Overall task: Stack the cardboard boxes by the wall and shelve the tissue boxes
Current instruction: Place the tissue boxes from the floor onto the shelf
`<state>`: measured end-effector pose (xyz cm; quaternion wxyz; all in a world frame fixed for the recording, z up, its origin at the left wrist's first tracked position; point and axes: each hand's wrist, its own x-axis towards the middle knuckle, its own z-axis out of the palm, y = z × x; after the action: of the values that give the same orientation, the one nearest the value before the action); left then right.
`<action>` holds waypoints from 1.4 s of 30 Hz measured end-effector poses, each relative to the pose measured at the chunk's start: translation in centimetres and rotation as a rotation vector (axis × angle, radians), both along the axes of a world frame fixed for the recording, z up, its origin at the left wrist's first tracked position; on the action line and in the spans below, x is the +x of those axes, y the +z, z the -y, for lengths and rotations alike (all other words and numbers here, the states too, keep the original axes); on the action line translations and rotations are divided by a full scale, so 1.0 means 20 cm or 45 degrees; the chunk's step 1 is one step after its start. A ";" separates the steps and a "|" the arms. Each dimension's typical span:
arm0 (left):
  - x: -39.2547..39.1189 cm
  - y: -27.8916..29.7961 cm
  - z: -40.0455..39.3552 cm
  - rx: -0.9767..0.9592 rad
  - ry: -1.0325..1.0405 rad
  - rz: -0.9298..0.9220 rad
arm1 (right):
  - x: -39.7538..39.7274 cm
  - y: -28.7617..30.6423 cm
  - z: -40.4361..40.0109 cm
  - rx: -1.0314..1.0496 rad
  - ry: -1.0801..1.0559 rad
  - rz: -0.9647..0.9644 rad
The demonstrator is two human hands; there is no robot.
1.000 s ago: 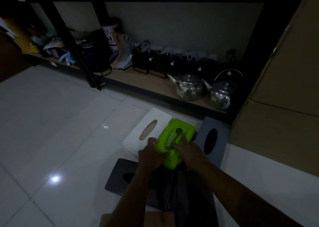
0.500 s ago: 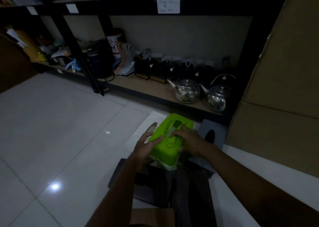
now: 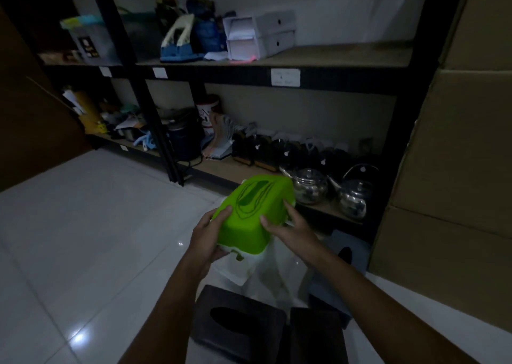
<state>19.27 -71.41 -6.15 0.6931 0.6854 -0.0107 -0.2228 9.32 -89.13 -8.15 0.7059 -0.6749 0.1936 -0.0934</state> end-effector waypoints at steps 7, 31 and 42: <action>0.00 0.27 -0.07 -0.207 0.026 0.276 | 0.15 0.33 -0.12 0.069 0.059 0.231; 0.11 0.95 0.45 -0.476 0.046 0.572 | 0.26 1.05 0.17 -0.429 -0.291 0.667; 0.31 1.21 0.88 -0.337 0.080 0.675 | 0.43 1.30 0.53 -0.745 -0.396 0.428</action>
<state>25.50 -89.04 18.08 0.7561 0.6234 -0.1989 -0.0112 17.85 -99.73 17.82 0.4824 -0.7859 0.1403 -0.3605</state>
